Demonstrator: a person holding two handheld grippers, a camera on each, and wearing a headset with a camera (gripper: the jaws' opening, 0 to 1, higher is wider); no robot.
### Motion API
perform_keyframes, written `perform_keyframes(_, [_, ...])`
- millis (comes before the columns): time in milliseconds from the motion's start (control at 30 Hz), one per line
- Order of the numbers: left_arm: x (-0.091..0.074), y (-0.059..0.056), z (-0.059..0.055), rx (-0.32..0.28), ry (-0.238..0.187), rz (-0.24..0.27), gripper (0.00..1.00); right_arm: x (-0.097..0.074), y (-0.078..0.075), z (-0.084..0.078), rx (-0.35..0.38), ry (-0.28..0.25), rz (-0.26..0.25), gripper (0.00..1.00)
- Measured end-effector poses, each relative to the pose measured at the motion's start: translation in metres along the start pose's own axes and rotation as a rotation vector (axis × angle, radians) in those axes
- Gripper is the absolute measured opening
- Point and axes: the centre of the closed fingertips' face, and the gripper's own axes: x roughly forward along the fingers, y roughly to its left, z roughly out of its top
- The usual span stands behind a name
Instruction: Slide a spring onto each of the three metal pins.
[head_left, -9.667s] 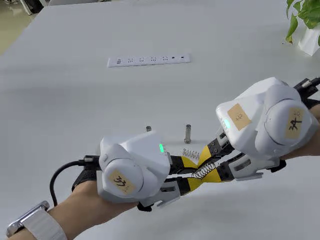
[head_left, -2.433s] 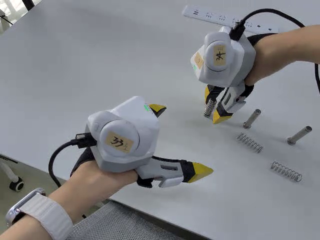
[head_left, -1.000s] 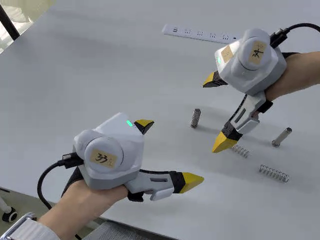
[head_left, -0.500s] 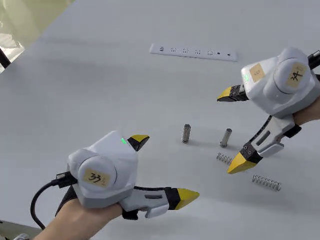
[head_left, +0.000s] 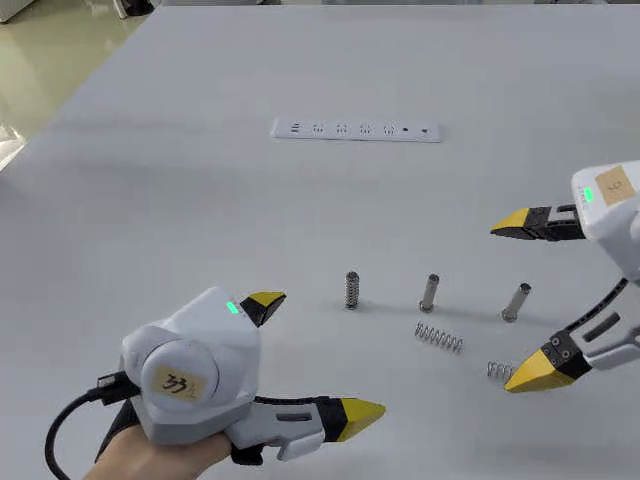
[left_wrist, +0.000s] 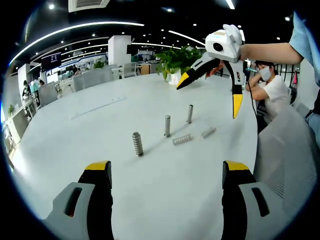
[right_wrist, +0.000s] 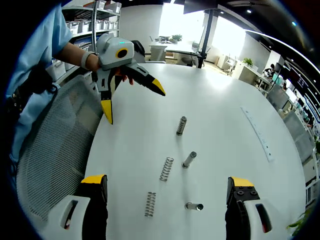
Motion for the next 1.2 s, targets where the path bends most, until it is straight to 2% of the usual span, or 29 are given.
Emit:
perform_keyframes(367, [0.000, 0.006, 0.003, 0.007, 0.009, 0.001, 0.90, -0.027, 0.014, -0.040, 0.150, -0.028, -0.097, 0.99])
perform_keyframes(600, [0.000, 0.008, 0.005, 0.005, 0.014, -0.003, 0.90, -0.039, 0.019, -0.054, 0.213, -0.051, -0.140, 0.99])
perform_keyframes(900, [-0.001, 0.008, 0.007, 0.034, 0.033, -0.016, 0.90, -0.053, 0.021, -0.071, 0.275, -0.076, -0.197, 0.99])
perform_keyframes(1200, [0.000, 0.004, 0.006, 0.058, 0.052, -0.036, 0.90, -0.058, 0.029, -0.084, 0.327, -0.088, -0.224, 0.99])
